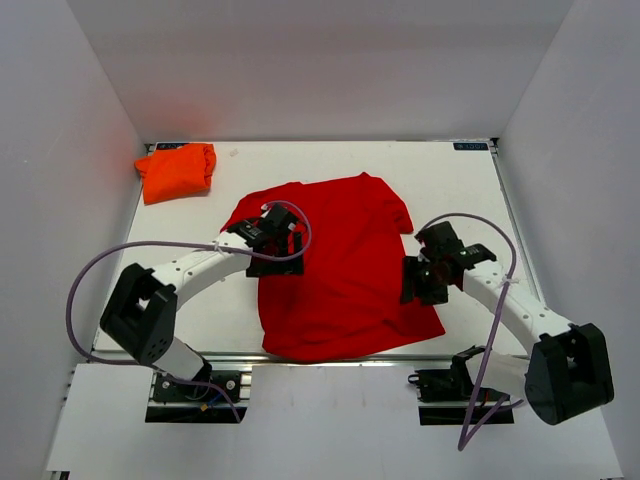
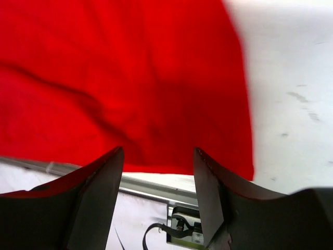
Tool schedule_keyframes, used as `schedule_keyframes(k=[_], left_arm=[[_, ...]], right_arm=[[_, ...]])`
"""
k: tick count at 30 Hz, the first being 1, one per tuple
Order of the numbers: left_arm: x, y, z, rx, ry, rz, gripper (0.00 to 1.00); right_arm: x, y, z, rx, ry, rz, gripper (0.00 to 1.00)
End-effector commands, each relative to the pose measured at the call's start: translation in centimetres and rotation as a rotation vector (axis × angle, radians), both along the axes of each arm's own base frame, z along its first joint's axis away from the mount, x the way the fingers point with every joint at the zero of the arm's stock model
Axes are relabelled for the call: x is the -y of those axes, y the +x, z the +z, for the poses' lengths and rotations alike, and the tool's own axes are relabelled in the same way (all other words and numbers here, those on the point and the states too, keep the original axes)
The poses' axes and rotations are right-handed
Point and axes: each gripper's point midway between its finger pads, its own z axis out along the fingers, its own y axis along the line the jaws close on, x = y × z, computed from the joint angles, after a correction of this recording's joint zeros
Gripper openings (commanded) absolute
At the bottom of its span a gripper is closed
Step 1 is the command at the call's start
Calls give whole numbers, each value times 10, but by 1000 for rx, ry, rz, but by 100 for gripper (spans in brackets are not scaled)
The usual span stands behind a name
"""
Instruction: Fold and stack the t-shirts
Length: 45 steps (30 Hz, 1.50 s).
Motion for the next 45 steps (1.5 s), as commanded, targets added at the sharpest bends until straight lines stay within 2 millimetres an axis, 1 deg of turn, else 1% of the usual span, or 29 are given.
schedule_keyframes(k=[1, 5, 6, 10, 12, 14, 15, 16, 17, 18, 19, 20, 21, 23, 24, 25, 28, 30, 31, 32, 34, 35, 38, 39, 40, 42, 43, 44, 45], left_arm=[[-6, 23, 6, 76, -1, 44, 100], [-17, 20, -7, 53, 7, 67, 100], [-20, 22, -4, 61, -3, 86, 100], [-35, 13, -6, 61, -1, 126, 100], [-37, 15, -2, 80, -19, 145, 100], [-47, 9, -7, 68, 3, 161, 100], [-47, 10, -4, 76, -3, 161, 100], [-49, 6, -9, 64, 6, 161, 100], [-51, 3, -11, 62, 8, 161, 100], [-55, 1, -15, 52, 15, 170, 100], [-54, 2, -14, 59, 10, 170, 100], [-56, 0, -17, 50, 16, 170, 100], [-59, -1, -21, 48, 18, 179, 100], [-56, 1, -23, 55, 1, 175, 100], [-56, 0, -25, 55, 1, 175, 100], [-55, 2, -25, 62, -4, 175, 100], [-54, 9, -32, 62, -4, 184, 100], [-50, 11, -37, 54, -18, 176, 94], [-48, 14, -42, 54, -14, 168, 87], [-50, 17, -43, 50, -11, 177, 84], [-41, 28, -41, 64, -33, 158, 76], [-39, 32, -45, 62, -25, 147, 73], [-27, 50, -44, 87, -44, 124, 61], [-27, 51, -56, 60, -22, 114, 59], [-24, 65, -52, 78, -27, 114, 57], [-23, 71, -60, 46, 5, 119, 48], [-21, 83, -67, 26, 23, 118, 43], [-20, 85, -71, 12, 32, 118, 34], [-16, 89, -74, 4, 25, 113, 32]], right_arm=[[-18, -19, -8, -35, 75, 113, 61], [-28, -28, -19, -66, 79, 146, 60], [-37, -33, -18, -84, 112, 176, 60], [-56, -31, -17, -74, 154, 211, 59], [-55, -32, -22, -84, 127, 205, 59], [-56, -34, -27, -88, 108, 214, 59], [-58, -32, -27, -81, 104, 206, 59], [-55, -33, -29, -81, 82, 198, 59], [-57, -31, -26, -65, 90, 191, 56], [-57, -32, -29, -78, 78, 188, 47], [-57, -30, -30, -68, 66, 181, 26], [-56, -30, -29, -69, 61, 162, 0], [-54, -29, -28, -64, 47, 147, 0], [-37, -27, -25, -61, -38, 85, 0], [-38, -20, -14, -37, -35, 70, 0], [-16, -17, -14, -16, -145, 19, 0], [-2, -26, -6, -38, -199, -18, 0], [4, -37, -12, -77, -213, -39, 0], [6, -39, -15, -85, -221, -43, 0], [11, -42, -20, -98, -244, -48, 0], [16, -45, -29, -127, -282, -73, 0], [23, -41, -30, -115, -321, -90, 0], [26, -23, -34, -77, -362, -125, 0], [24, -17, -35, -64, -358, -134, 0], [21, -8, -37, -65, -363, -142, 0], [20, 4, -42, -56, -368, -159, 0], [19, 11, -42, -43, -363, -158, 0], [19, 13, -46, -55, -373, -153, 0], [25, 21, -51, -51, -392, -175, 0]])
